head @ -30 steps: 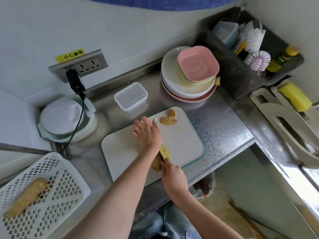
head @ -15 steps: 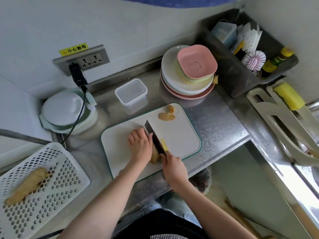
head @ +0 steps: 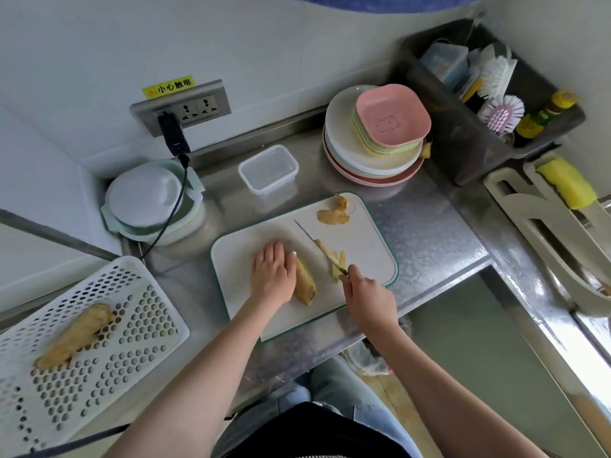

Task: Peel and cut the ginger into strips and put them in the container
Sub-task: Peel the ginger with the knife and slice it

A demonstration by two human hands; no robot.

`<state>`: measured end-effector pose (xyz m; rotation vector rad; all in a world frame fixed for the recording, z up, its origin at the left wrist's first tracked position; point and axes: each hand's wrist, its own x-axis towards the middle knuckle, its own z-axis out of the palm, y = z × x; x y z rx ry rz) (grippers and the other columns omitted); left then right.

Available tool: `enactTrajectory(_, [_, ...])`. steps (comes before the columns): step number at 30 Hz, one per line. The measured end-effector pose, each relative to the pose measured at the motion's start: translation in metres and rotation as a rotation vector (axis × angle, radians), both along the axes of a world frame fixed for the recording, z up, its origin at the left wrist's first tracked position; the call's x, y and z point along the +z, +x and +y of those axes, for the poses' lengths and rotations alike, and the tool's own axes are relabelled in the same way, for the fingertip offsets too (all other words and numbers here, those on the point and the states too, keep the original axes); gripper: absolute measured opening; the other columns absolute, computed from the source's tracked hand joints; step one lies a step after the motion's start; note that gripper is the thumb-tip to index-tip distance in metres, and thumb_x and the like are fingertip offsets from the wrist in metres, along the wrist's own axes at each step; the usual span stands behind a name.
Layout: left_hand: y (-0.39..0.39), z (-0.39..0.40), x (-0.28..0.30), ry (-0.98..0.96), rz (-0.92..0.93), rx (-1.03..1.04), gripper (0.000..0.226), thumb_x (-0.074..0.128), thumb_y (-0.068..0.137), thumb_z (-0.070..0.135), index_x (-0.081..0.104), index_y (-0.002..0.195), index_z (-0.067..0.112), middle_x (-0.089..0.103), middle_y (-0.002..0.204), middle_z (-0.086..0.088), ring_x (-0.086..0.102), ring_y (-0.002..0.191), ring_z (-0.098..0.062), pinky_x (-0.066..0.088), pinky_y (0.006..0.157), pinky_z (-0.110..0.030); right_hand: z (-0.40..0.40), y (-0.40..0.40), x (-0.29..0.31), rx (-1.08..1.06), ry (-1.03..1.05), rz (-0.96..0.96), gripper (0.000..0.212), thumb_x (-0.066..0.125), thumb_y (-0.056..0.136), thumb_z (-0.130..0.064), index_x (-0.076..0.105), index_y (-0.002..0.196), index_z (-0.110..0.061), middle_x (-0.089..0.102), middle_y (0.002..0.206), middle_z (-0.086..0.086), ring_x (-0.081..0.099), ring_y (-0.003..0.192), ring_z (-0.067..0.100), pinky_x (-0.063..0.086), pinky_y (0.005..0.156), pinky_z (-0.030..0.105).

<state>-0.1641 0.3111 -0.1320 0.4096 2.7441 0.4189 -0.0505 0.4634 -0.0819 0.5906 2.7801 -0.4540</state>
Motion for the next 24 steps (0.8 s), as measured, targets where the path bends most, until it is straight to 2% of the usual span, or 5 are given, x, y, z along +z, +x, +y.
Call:
enactTrajectory(3, [0.005,-0.005,-0.003,-0.066,-0.057,-0.050,0.077,-0.008,0.091,0.045,0.028,0.146,0.005,0.027,0.152,-0.014,0.024,0.139,-0.028,0.015,0.115,-0.042,-0.001,0.006,0.001,0.106,0.105,-0.023,0.025,0.031,0.103,-0.032,0.043,0.113,-0.013,0.066,0.084,0.006,0.065,0.072,0.031,0.041,0.054,0.031])
enactTrajectory(12, [0.026,0.002,0.044,0.449,0.091,0.403,0.041,0.040,0.098,0.020,0.038,0.134,0.003,0.043,0.133,-0.018,0.041,0.122,-0.033,0.036,0.098,-0.039,0.029,0.005,0.005,0.254,0.220,-0.028,0.035,0.033,0.102,-0.035,0.028,0.134,-0.022,0.069,0.101,0.002,0.066,0.086,0.029,0.046,0.064,0.035])
enactTrajectory(15, [0.011,0.018,0.057,0.312,0.455,-0.162,0.044,0.050,0.094,0.028,0.048,0.132,0.007,0.051,0.131,-0.011,0.045,0.124,-0.027,0.035,0.106,-0.036,0.039,0.001,0.007,0.297,0.245,-0.036,0.033,0.034,0.101,-0.034,0.027,0.130,-0.020,0.069,0.101,0.003,0.065,0.087,0.029,0.047,0.069,0.037])
enactTrajectory(17, [-0.004,0.038,0.061,0.152,0.224,-0.510,0.051,0.049,0.094,0.038,0.043,0.139,0.014,0.043,0.144,-0.002,0.031,0.137,-0.020,0.015,0.116,-0.036,0.044,-0.001,0.007,0.315,0.249,-0.027,0.036,0.036,0.100,-0.035,0.021,0.129,-0.020,0.069,0.103,0.002,0.065,0.090,0.028,0.046,0.071,0.036])
enactTrajectory(24, [-0.028,0.062,0.055,0.182,-0.082,-0.419,0.039,0.061,0.089,0.032,0.058,0.124,0.016,0.059,0.126,-0.005,0.048,0.119,-0.023,0.030,0.103,-0.030,0.055,0.000,0.008,0.328,0.216,0.003,0.034,0.039,0.099,-0.030,0.012,0.116,-0.019,0.070,0.096,0.005,0.064,0.085,0.030,0.045,0.068,0.036])
